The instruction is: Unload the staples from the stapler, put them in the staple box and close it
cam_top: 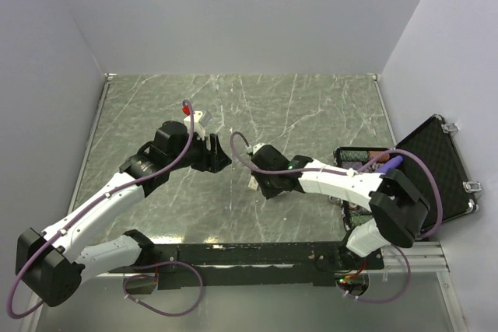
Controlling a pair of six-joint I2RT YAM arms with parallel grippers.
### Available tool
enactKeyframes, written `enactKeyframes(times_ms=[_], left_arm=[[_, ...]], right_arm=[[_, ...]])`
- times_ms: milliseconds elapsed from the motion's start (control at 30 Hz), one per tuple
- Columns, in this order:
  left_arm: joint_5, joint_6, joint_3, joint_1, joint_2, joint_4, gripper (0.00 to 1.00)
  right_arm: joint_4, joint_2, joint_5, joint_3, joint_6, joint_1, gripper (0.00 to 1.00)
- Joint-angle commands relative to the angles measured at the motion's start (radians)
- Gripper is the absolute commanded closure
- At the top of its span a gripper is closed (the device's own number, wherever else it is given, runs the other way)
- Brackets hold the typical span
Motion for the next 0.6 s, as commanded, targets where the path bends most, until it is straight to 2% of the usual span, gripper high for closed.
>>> enactKeyframes(times_ms=[0, 300, 567], left_arm=[[0.019, 0.007, -0.004, 0.007, -0.005, 0.036, 0.29], [0.017, 0.007, -0.004, 0.009, -0.005, 0.035, 0.29], [0.019, 0.007, -0.004, 0.010, -0.002, 0.036, 0.29]], right_arm=[[-0.029, -0.060, 0.016, 0.028, -0.003, -0.046, 0.75], [-0.032, -0.064, 0.010, 0.016, -0.014, -0.137, 0.75], [-0.023, -0.038, 0.013, 0.002, -0.010, -0.149, 0.76]])
